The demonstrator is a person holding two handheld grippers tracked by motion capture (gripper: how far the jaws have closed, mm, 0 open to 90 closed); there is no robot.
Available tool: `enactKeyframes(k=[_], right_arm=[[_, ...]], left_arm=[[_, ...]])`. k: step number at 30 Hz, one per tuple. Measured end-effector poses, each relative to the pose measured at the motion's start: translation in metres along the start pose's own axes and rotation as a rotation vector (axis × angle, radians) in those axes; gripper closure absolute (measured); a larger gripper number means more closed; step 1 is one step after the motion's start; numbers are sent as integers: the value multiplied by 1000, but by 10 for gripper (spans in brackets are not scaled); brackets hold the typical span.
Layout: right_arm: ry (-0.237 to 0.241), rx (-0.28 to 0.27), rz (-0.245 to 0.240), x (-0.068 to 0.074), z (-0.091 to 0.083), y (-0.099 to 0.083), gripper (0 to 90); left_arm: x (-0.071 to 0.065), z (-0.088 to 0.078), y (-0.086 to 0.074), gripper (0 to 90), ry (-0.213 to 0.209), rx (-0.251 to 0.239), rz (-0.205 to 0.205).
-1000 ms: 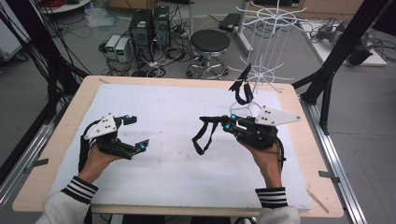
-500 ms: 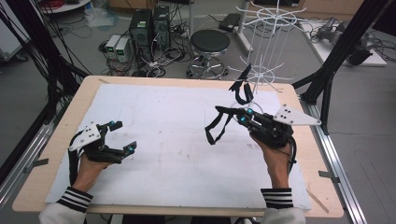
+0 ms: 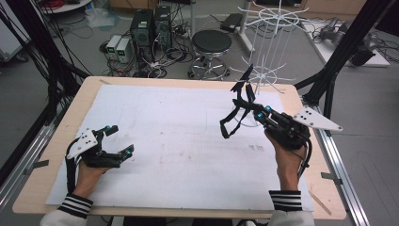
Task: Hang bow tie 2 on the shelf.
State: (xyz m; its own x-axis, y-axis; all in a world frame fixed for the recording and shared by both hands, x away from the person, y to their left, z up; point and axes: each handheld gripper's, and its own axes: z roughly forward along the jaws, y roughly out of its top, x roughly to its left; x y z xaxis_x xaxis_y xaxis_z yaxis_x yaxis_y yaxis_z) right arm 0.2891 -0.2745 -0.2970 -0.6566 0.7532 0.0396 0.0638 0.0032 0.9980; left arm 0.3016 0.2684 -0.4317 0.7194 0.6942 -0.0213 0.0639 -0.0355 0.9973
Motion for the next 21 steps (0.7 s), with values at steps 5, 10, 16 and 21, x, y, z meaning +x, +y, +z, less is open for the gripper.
enactKeyframes(k=[5, 10, 16, 21], right_arm=[[-41, -29, 12, -8, -8, 2, 834], [-74, -37, 14, -12, -10, 5, 834], [-101, -57, 31, -21, -9, 7, 834], [-115, -80, 49, -27, -6, 10, 834]], left_arm=[[1, -2, -4, 17, 11, -21, -2], [1, -2, -8, 17, 27, -17, 7], [0, -3, -10, 17, 31, -16, 9], [1, -4, -14, 18, 38, -16, 4]])
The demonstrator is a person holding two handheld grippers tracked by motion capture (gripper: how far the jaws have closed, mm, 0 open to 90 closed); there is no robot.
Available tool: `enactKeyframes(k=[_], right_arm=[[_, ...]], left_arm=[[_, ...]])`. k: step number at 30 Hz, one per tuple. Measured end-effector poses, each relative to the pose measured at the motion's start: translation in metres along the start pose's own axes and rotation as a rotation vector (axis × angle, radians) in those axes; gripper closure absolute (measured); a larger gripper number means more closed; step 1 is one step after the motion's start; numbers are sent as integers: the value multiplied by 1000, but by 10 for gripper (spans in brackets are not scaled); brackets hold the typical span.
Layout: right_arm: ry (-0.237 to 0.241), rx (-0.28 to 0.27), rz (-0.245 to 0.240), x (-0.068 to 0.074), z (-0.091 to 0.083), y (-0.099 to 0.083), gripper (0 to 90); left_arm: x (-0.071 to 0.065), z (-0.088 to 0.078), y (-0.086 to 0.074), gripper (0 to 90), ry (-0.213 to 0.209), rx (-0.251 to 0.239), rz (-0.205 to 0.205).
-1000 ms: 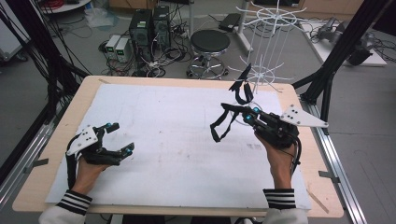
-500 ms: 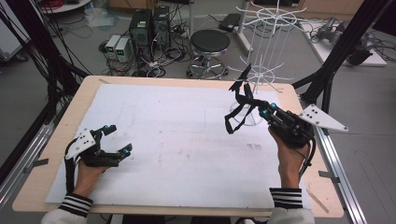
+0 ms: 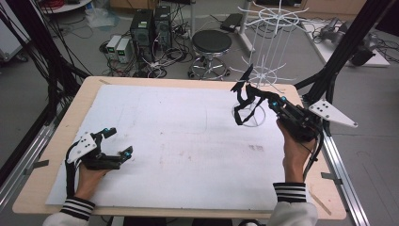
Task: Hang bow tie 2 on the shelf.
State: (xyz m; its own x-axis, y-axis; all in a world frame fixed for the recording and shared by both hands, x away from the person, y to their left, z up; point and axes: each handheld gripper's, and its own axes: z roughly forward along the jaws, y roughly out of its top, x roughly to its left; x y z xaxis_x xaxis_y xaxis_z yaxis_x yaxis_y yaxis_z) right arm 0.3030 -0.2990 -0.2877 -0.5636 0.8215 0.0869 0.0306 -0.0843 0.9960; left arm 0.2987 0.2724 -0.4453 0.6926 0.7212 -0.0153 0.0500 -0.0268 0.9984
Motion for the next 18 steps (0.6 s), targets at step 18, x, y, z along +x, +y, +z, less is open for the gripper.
enactKeyframes(k=[18], right_arm=[[-76, -26, 20, -12, 9, 3, 833]], left_arm=[[0, 0, -3, 17, -3, 4, 4]])
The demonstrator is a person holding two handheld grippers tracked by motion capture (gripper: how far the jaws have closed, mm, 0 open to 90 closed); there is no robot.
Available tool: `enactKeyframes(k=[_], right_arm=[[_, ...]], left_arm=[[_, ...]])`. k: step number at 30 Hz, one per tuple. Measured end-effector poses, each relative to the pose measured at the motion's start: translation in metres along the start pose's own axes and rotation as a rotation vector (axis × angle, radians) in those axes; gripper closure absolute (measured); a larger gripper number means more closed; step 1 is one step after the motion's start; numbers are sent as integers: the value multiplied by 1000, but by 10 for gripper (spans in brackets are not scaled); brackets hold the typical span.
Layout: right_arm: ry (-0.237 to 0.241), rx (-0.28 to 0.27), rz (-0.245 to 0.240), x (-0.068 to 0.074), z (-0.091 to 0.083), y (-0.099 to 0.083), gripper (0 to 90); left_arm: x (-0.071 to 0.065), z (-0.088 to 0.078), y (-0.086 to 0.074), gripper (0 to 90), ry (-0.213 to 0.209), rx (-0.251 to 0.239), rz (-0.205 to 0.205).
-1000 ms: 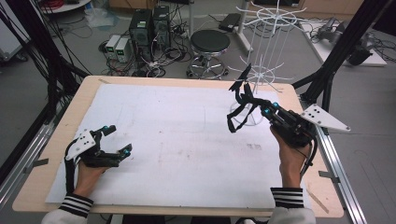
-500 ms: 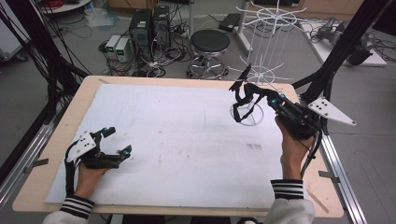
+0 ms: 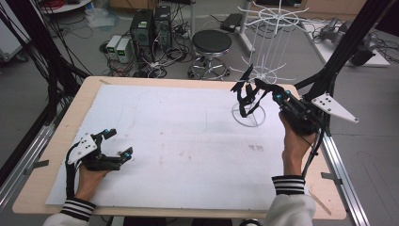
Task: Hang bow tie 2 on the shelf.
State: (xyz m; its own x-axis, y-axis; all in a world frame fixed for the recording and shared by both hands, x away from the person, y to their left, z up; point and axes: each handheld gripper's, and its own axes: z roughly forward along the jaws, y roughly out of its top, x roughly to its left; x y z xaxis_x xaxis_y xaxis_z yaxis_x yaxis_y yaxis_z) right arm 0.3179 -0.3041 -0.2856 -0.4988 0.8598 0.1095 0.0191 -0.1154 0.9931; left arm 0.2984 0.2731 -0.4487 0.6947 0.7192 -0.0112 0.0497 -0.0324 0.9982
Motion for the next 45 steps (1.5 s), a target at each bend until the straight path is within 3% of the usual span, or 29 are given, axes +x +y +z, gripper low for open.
enactKeyframes(k=[8, 26, 33, 45], right_arm=[[-55, 36, -11, -2, 5, -2, 833], [-162, 101, -16, 0, 0, -10, 833], [-181, 128, 5, -4, -4, -21, 833], [-200, 182, 8, -8, 7, -31, 833]], left_arm=[[0, 0, 0, 17, -2, -1, 2], [-1, 0, 1, 17, -8, -3, 6], [-2, 0, 0, 17, -9, -3, 3], [-1, 0, 0, 17, -8, -4, 3]])
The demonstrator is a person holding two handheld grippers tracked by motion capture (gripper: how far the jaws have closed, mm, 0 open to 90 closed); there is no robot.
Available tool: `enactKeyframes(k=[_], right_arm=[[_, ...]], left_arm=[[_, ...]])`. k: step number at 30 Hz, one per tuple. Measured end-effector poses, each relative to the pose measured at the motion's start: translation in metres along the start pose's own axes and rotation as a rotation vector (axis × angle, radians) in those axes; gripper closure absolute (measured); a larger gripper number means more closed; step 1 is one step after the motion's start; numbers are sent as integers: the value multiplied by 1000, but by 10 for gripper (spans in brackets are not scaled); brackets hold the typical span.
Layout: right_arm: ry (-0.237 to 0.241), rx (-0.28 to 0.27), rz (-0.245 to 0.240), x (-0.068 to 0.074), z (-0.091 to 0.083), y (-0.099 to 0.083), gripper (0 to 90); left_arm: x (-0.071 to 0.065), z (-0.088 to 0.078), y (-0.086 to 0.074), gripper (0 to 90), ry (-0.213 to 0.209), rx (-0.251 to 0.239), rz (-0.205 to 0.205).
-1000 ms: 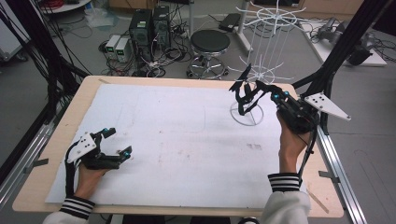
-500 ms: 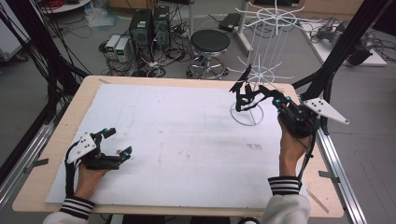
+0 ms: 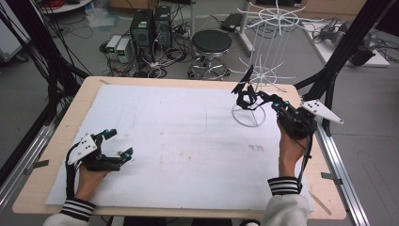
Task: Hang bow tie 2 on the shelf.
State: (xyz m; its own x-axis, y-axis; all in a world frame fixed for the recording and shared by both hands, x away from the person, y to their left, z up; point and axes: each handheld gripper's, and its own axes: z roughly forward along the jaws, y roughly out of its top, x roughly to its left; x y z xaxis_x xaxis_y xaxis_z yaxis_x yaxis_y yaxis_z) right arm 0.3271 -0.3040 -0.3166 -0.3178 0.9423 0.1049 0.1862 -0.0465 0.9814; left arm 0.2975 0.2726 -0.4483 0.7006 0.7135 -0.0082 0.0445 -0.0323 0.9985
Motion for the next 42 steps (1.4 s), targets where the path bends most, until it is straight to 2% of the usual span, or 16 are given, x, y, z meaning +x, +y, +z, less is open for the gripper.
enactKeyframes(k=[12, 20, 23, 35, 37, 38, 40, 41, 42], right_arm=[[-44, 85, -17, -2, 13, -9, 833], [-48, 123, 6, -8, 16, -22, 833], [-46, 165, 10, -9, 17, -26, 833], [-25, 173, -11, -6, 19, -26, 805], [-16, 177, -14, -6, 19, -26, 759], [-16, 174, -23, -6, 20, -26, 697], [-3, 151, -34, -5, 19, -25, 507], [-3, 143, -31, -4, 19, -25, 366], [-8, 136, -44, -3, 20, -24, 261]], left_arm=[[0, 0, 0, 17, -5, -6, -3], [0, 0, 0, 17, -2, -6, -3], [0, 0, 0, 17, -5, -2, 0], [0, -1, 0, 17, -4, -4, -2], [0, -1, 0, 18, -5, -3, -1], [0, -1, 0, 17, -5, -3, -1], [0, -1, 0, 17, -4, 0, 1], [0, -1, 0, 17, -1, -1, -1], [0, -1, 0, 17, -1, 1, 0]])
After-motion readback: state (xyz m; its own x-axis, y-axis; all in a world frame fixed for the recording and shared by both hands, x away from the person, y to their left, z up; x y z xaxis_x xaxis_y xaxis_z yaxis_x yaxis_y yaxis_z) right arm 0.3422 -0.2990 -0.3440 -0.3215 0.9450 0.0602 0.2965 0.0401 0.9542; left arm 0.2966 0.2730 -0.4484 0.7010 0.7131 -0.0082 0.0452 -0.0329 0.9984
